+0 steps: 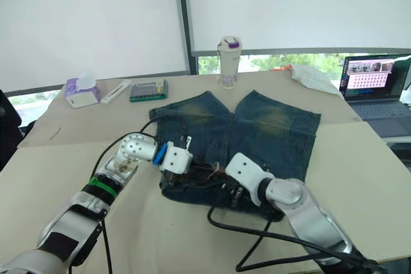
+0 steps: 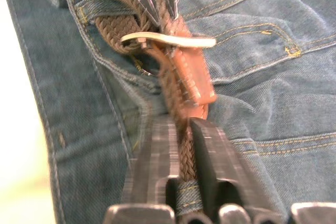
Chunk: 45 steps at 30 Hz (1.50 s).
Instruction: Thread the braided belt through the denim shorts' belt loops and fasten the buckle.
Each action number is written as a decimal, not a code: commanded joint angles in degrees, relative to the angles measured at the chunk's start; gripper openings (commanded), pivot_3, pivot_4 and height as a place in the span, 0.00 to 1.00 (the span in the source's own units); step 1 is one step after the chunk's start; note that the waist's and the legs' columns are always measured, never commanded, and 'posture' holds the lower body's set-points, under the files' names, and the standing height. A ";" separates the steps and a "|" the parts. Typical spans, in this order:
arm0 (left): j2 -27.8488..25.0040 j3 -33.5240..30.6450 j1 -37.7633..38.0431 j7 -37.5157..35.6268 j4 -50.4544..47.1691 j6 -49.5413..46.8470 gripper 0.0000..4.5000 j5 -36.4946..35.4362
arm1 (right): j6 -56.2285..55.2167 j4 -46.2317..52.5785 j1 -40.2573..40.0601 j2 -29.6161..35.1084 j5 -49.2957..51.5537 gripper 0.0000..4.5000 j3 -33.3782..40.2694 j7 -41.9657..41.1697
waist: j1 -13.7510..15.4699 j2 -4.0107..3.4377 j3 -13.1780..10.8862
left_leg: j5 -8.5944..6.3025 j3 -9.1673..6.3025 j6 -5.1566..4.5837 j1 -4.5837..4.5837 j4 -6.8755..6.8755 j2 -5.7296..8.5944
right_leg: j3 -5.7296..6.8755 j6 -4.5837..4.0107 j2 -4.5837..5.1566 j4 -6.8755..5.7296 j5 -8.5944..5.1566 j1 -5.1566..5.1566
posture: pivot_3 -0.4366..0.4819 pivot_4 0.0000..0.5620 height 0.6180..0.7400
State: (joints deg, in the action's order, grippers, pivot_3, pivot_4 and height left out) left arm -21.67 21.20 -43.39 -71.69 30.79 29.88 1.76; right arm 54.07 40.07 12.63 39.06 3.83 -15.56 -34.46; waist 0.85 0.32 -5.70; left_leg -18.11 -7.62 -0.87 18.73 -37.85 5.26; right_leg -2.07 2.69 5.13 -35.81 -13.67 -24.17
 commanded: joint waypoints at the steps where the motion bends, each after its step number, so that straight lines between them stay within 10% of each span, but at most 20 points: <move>1: 1.22 -0.20 0.85 1.62 -3.95 -1.87 0.00 -1.06 | -0.62 7.57 -0.77 0.96 3.37 0.32 6.98 -1.57 | -0.04 -0.01 0.00 | 0.00 0.00 0.00 0.00 0.00 0.00 | -0.01 0.00 0.01 0.00 0.00 0.00 | 0.48 0.27 1.00; 14: 1.53 -0.45 2.71 2.61 -7.97 -6.14 0.00 -1.33 | -9.27 2.17 2.33 9.51 -3.57 0.32 0.53 -3.70 | 0.00 0.00 0.00 | -0.01 0.04 -0.02 -0.02 0.00 -0.02 | -0.03 0.01 0.02 0.03 0.00 0.03 | 0.48 0.27 1.00; 43: 1.86 -0.12 3.50 2.51 -10.38 -7.82 0.00 -1.66 | -5.71 0.64 3.88 7.52 -2.82 0.32 -1.46 -5.13 | 0.04 0.00 0.00 | -0.01 0.04 -0.02 -0.03 0.00 -0.03 | -0.04 0.01 0.02 0.03 0.00 0.02 | 0.48 0.27 1.00; 45: 1.91 -0.10 3.57 2.52 -10.53 -7.91 0.00 -1.67 | -5.99 0.25 4.02 7.47 -3.07 0.14 -1.69 -5.20 | 0.08 0.00 0.00 | -0.01 0.04 -0.02 -0.02 0.00 -0.03 | -0.04 0.01 0.02 0.03 0.00 0.02 | 0.48 0.27 1.00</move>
State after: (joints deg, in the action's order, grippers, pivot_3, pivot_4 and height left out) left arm -20.11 21.34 -39.70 -69.29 22.99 22.21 1.75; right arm 49.79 39.55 15.59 46.56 1.28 -17.46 -39.89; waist 0.93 0.32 -5.70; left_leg -18.12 -7.57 -0.88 18.70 -37.85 5.23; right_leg -2.12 2.69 5.15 -35.78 -13.67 -24.14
